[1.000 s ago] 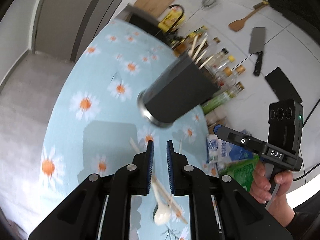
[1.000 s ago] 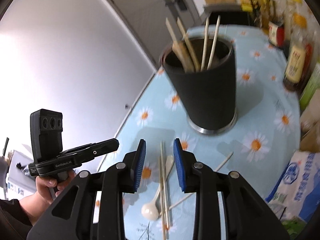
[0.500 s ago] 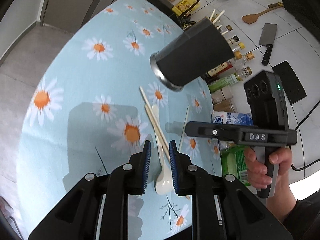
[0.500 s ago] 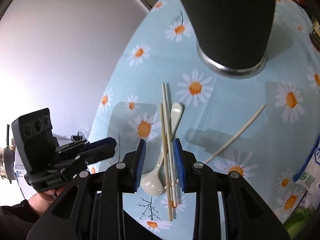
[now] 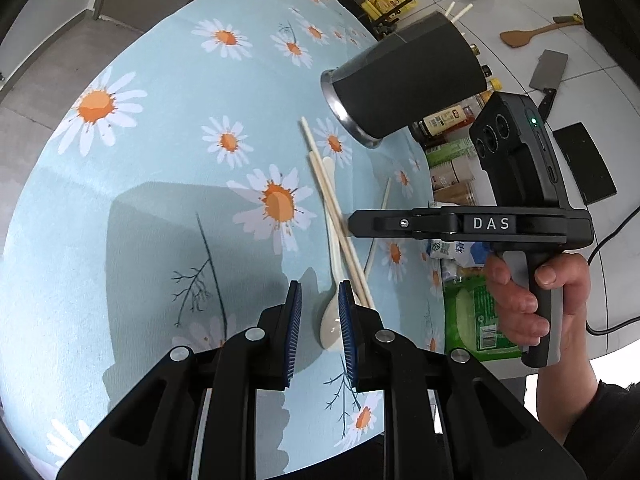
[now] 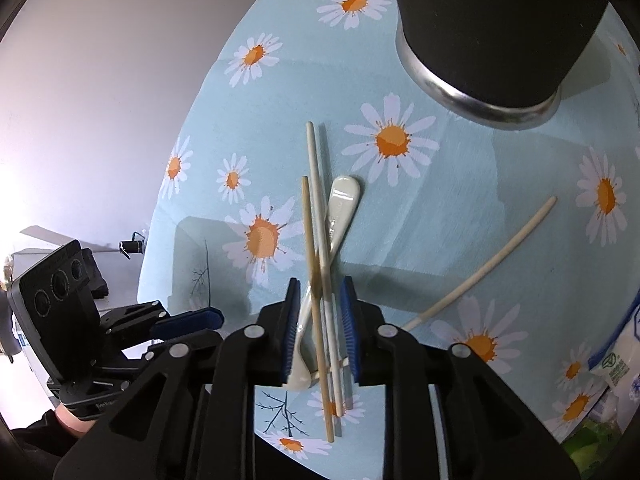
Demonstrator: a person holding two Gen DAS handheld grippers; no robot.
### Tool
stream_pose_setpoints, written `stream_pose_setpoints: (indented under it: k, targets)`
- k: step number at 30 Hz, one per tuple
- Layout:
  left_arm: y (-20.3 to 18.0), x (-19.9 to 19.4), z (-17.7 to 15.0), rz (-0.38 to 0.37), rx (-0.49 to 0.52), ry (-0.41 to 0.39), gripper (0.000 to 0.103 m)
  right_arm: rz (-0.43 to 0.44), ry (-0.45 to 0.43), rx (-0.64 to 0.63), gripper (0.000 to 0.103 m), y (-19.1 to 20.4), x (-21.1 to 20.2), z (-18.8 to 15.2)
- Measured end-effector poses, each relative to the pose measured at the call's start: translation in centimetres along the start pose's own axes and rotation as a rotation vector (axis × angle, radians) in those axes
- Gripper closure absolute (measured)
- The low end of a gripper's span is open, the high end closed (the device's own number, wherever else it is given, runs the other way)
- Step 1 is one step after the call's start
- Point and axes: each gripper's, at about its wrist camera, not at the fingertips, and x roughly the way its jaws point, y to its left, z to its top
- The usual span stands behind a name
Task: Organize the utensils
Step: 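Close the right tool on a wooden chopstick beside the white spoon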
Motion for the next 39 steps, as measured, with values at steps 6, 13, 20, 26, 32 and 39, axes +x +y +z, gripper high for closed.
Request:
stream_pose_setpoints:
  k: [6, 13, 20, 26, 32, 39]
  targets:
    - [0.1, -0.6, 0.0, 0.01, -0.001, -0.018, 0.085, -0.03, 0.029, -0.021, 0.088, -0.5, 0.8, 0.1]
    - [0.2, -0.7, -0.1, 0.01, -0.005, -0.016, 0.085, -0.056, 0.036, -0.041, 0.09, -0.1, 1.2, -0.1]
    - [0.4, -0.7, 0.3, 0.021, -0.009, -0.016, 0.085, -0.081, 0.052, -0.045, 0.091, 0.3, 2.0, -0.2]
    - [0.6, -0.7, 0.5, 0.029, -0.01, -0.013, 0.085, -0.087, 0.055, -0.047, 0.091, 0.4, 2.1, -0.1]
    - [0.4, -0.2, 0.6, 0.03, -0.01, 0.001, 0.085, -0.106, 0.052, -0.051, 0.097, 0.4, 2.1, -0.1]
    - [0.2, 0.6, 1.1, 0.018, -0.027, 0.022, 0.085, -0.066, 0.045, -0.035, 0.097, 0.1, 1.9, -0.2]
